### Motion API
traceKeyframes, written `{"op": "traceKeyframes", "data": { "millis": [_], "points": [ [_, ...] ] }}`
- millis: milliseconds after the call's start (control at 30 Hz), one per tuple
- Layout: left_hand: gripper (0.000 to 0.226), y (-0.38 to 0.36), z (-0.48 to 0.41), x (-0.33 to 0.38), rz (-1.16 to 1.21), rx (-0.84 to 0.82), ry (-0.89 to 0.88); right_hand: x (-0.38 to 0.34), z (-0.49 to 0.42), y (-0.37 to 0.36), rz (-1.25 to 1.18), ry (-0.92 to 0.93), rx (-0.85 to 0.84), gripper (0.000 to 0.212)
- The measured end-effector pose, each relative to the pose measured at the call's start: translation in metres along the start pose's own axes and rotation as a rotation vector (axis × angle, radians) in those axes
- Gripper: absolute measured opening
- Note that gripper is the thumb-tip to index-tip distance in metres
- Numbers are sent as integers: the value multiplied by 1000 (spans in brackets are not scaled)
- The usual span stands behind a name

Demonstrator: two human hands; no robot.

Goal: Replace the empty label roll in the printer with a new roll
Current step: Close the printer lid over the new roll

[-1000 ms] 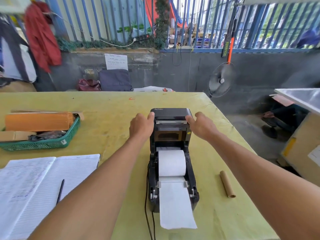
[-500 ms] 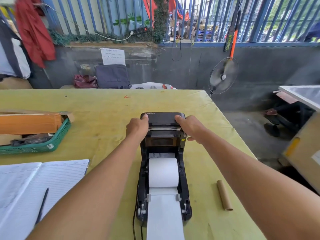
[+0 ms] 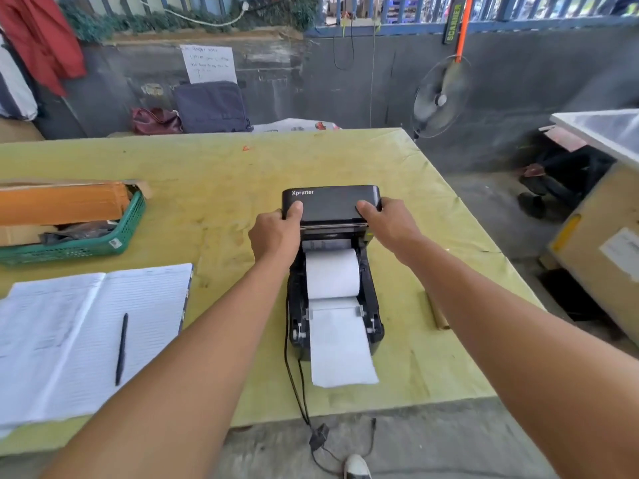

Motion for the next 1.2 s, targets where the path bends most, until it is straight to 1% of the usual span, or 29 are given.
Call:
{"op": "traceKeyframes", "data": {
  "millis": [133, 200, 300, 467, 567, 667, 767, 833, 900, 1033, 1100, 1200],
  "points": [
    [49, 15, 36, -19, 19, -6, -1, 17, 43, -9, -30, -21, 38, 35],
    [47, 21, 52, -30, 29, -7, 20, 28, 62, -14, -37, -41, 42, 33],
    [41, 26, 76, -51, -4, -53, 53, 45, 88, -24, -65, -81, 25, 34],
    [51, 28, 105, -74, -18, -131, 109, 63, 115, -39, -151, -182, -33, 36],
    [59, 28, 112, -79, -50, -137, 161, 70, 122, -43, -145, -236, -41, 48],
    [60, 29, 116, -89, -54, -111, 219, 77, 126, -47, -106, -265, -27, 50],
    [58, 27, 118, -97, -94, -110, 250, 87, 129, -55, -70, -277, -34, 49],
    [56, 27, 121, -103, -118, -124, 269, 92, 131, -60, -28, -283, -27, 45],
    [56, 26, 120, -106, -122, -125, 268, 94, 130, -60, -11, -287, -7, 42],
    [57, 27, 117, -111, -112, -139, 259, 98, 129, -60, -10, -284, -6, 42],
    [54, 28, 117, -114, -130, -148, 279, 103, 131, -64, -20, -292, -8, 45],
    [47, 26, 117, -116, -119, -139, 337, 106, 133, -67, -29, -295, -10, 41]
  ]
}}
Point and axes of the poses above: each hand's wrist, its own z-axis away from the middle knuckle, its own y-axis out of the back of the hand, x = y × z, the point moved 3 cm from there along -z, towards the middle knuckle, and after that the axes turned 13 degrees about z, right-handed, at the moved point
